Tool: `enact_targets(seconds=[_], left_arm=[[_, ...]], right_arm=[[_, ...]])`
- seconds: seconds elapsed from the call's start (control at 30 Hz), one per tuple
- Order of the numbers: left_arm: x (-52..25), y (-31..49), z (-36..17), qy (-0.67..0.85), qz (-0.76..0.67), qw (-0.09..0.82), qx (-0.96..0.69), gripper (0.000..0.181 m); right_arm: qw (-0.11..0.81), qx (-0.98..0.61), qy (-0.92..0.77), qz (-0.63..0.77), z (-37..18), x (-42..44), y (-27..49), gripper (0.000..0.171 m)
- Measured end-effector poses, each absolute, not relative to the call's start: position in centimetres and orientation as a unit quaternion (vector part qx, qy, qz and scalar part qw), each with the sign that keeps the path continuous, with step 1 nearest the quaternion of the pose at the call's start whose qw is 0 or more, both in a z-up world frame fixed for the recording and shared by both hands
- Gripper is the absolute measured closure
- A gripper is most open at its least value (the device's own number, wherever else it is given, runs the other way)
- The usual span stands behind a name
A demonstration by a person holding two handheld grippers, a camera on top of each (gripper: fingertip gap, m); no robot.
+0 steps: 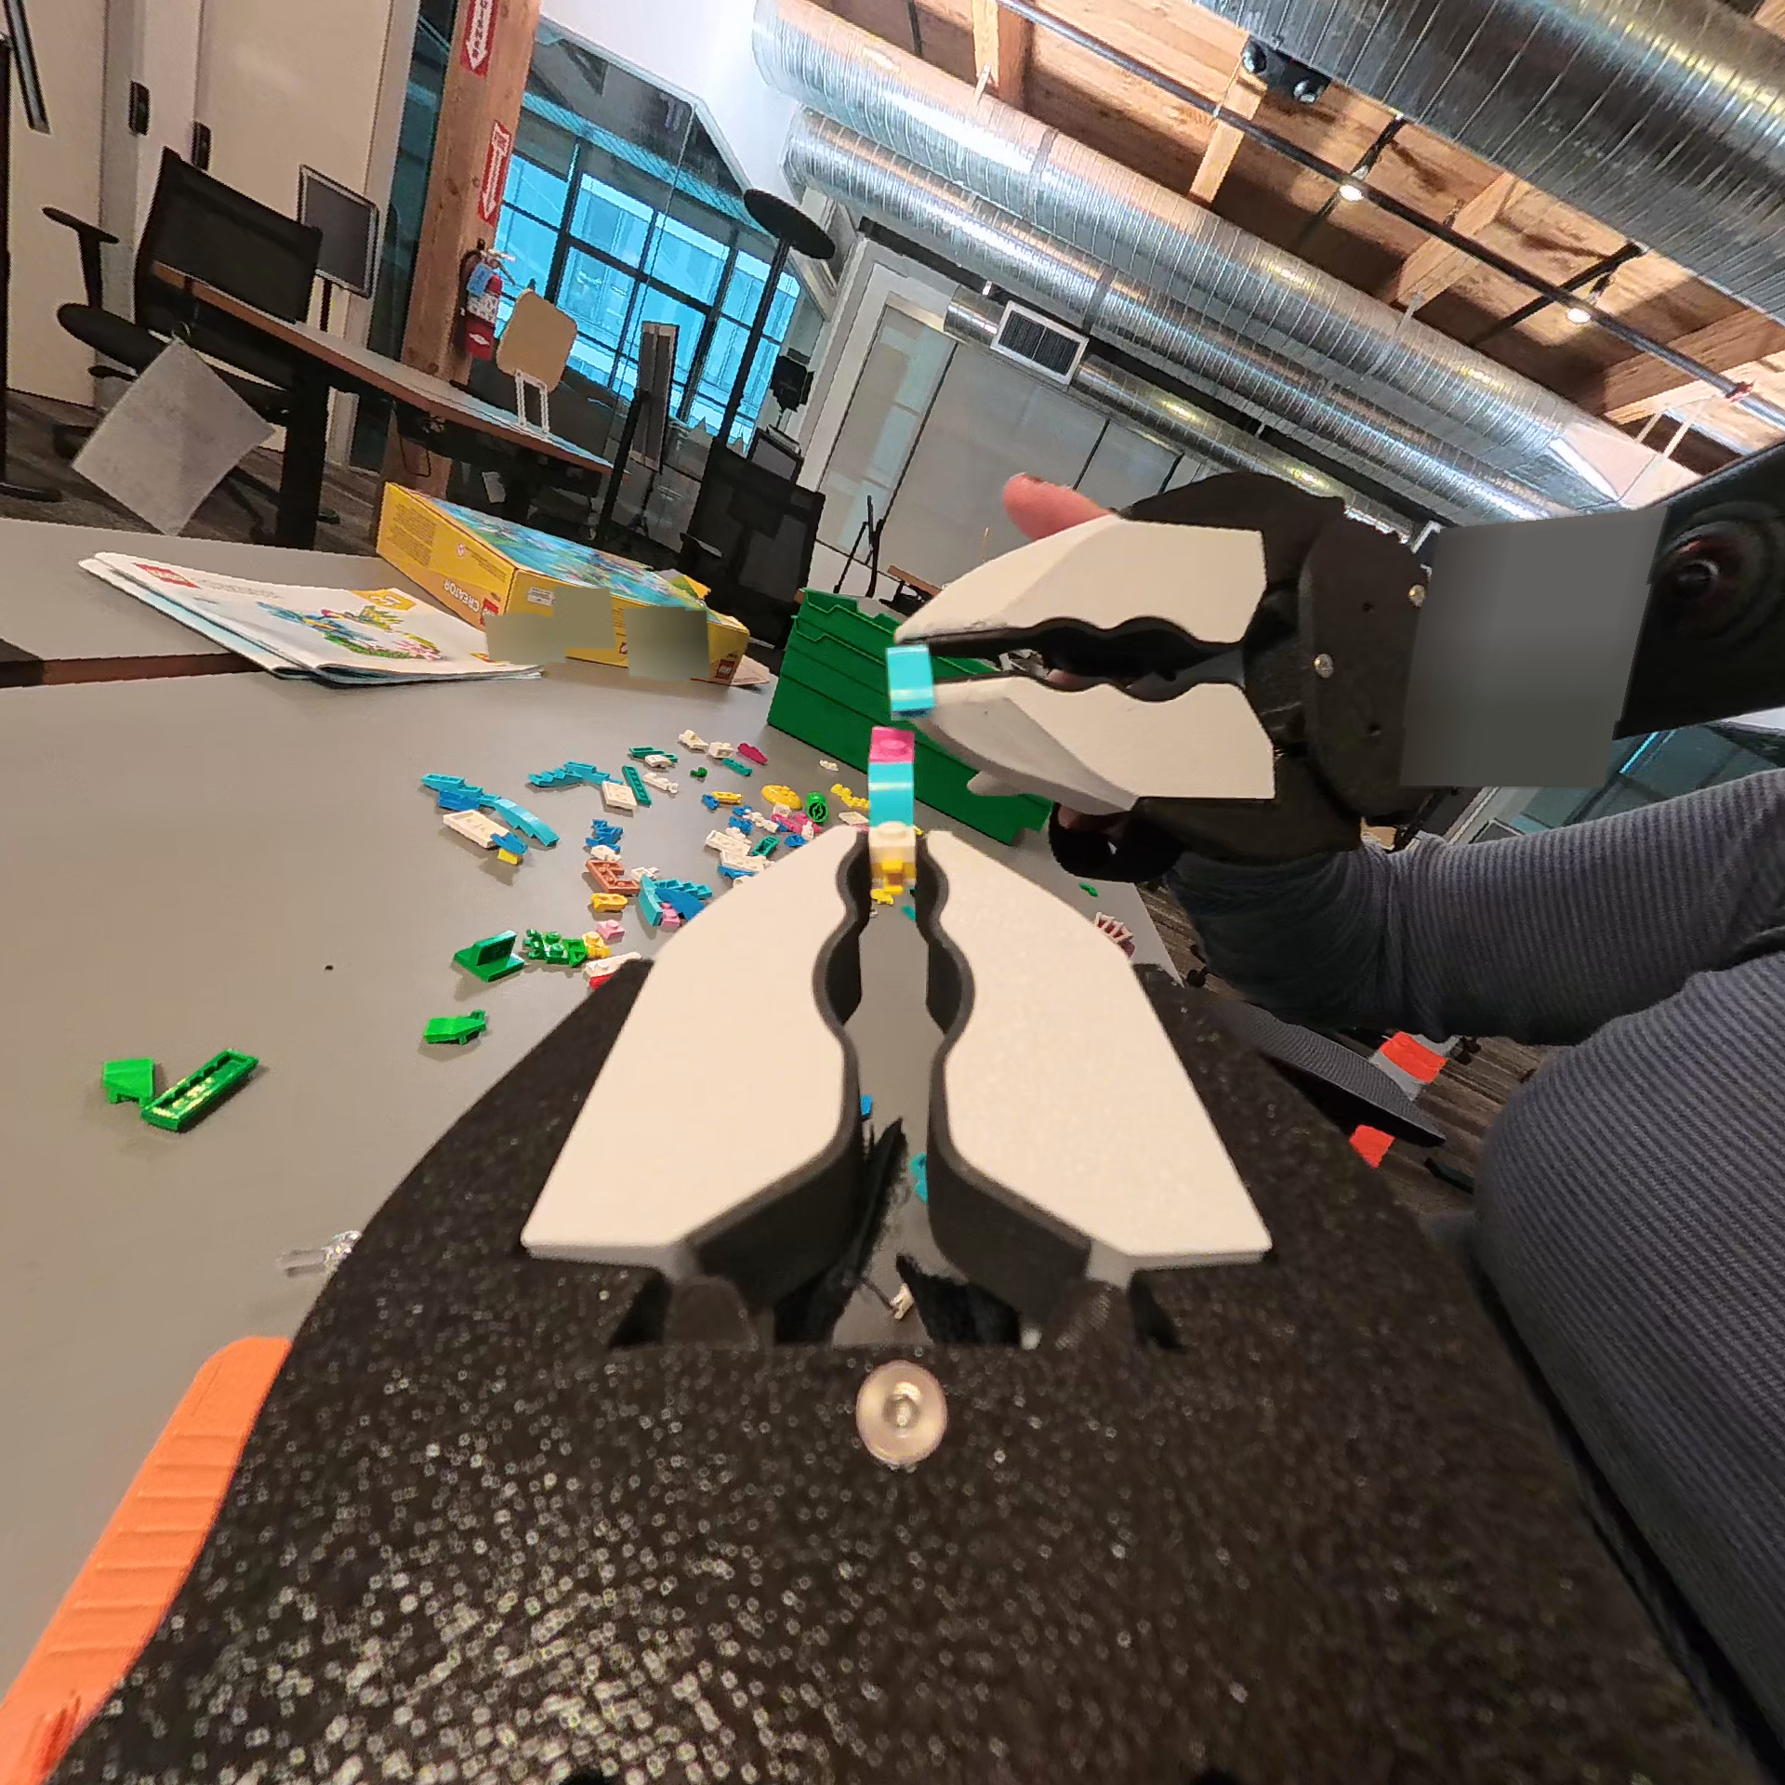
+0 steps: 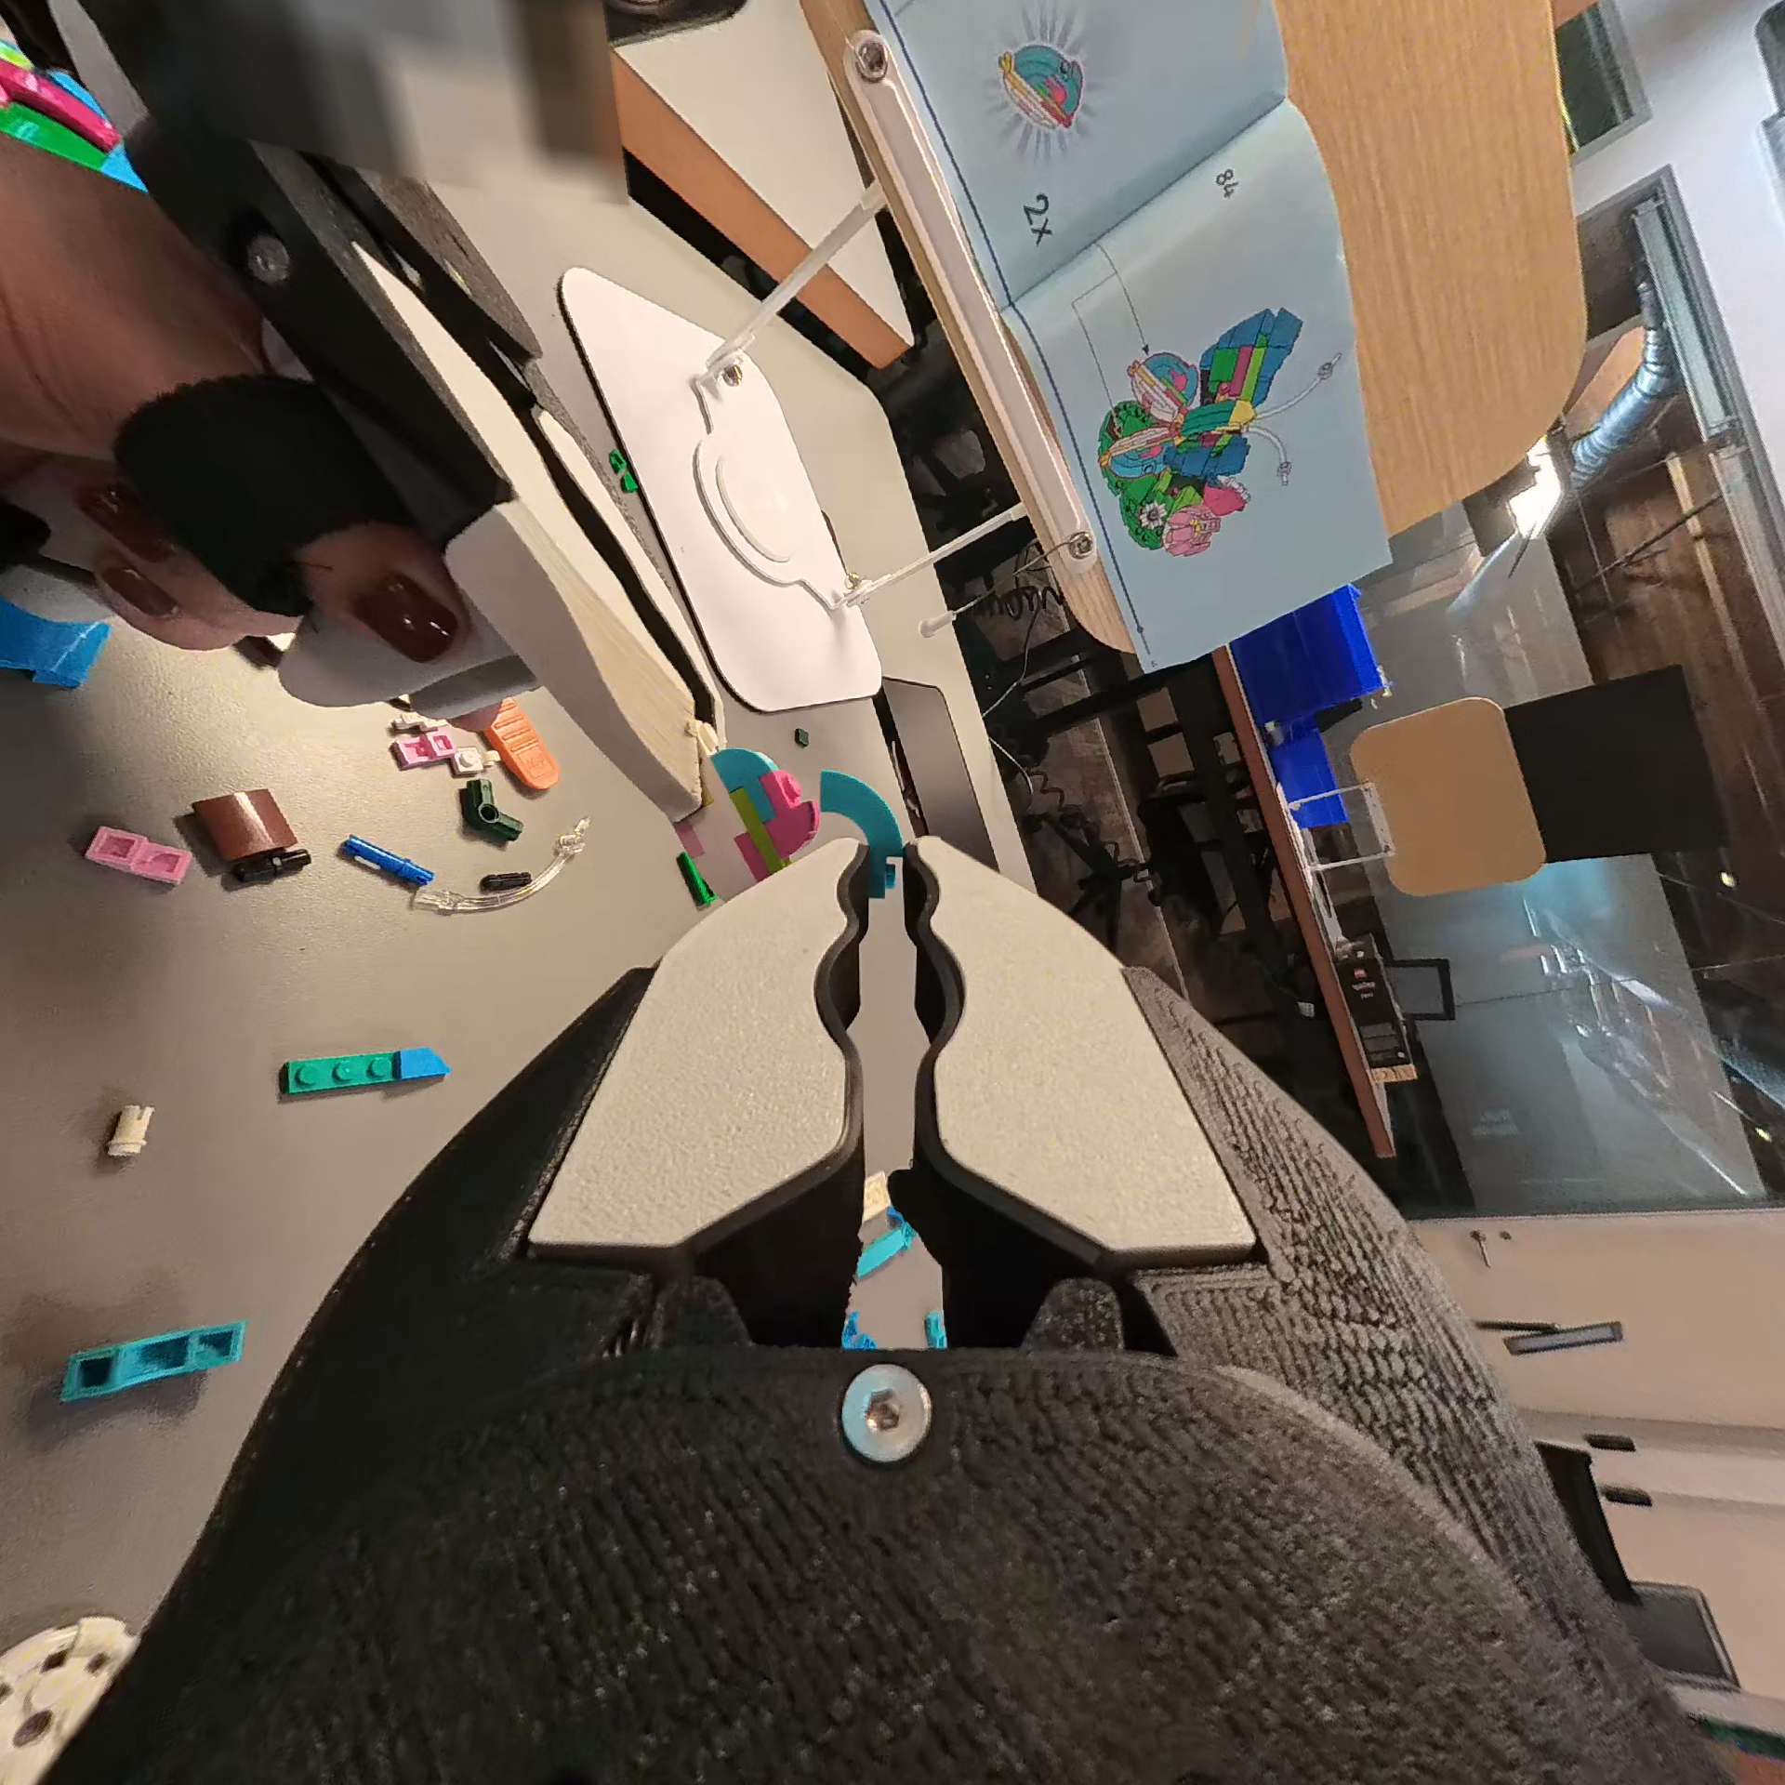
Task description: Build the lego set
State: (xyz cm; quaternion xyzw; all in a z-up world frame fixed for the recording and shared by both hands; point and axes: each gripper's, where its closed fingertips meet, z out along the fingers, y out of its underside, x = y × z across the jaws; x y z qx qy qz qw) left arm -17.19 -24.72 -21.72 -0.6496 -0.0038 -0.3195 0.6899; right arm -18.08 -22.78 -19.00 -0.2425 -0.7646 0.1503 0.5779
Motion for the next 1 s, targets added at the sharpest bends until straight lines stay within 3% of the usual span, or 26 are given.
enact_targets(seconds=[0.6,1.0], left_arm=[[-16.6,-24.4,-22.4,0.019,-0.290,0.676,-0.677,0.173],[-15.9,-24.2,-23.0,0.052,-0.245,0.664,-0.705,0.173]], right_arm=[[0.548,-0.153,-0.809,0.149,-20.0,-17.8,-24.4,0.167],[0.538,-0.066,-0.838,0.067,-20.6,-17.5,-24.5,0.167]])
